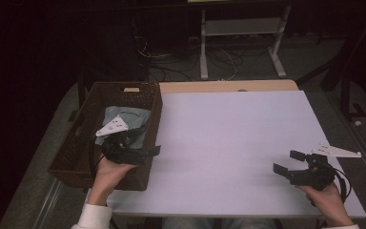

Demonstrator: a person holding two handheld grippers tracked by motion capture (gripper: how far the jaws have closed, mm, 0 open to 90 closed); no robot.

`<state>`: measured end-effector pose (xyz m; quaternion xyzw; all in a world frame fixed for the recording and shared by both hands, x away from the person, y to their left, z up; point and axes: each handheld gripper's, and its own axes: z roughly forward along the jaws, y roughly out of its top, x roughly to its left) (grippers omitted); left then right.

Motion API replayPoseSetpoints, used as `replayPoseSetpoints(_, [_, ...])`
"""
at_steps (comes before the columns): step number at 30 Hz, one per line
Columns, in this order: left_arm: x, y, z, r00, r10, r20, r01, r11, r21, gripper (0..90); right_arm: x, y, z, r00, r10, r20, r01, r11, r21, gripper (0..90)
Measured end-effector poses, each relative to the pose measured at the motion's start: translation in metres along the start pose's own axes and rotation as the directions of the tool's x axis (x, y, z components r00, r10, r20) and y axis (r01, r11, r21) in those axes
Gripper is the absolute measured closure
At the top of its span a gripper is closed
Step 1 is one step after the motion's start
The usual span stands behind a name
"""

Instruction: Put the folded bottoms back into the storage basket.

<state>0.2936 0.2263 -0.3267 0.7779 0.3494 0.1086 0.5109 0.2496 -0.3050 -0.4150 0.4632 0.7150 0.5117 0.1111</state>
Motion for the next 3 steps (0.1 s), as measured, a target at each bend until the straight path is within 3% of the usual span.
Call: replayPoseSetpoints(3, [0.0001,0.0002,0.0003,1.0000,0.003,-0.001,-0.003,1.0000,0.004,0.0,0.0008,-0.0014,0.0000,1.0000,-0.008,0.005,0.008,1.000,0.007,0.0])
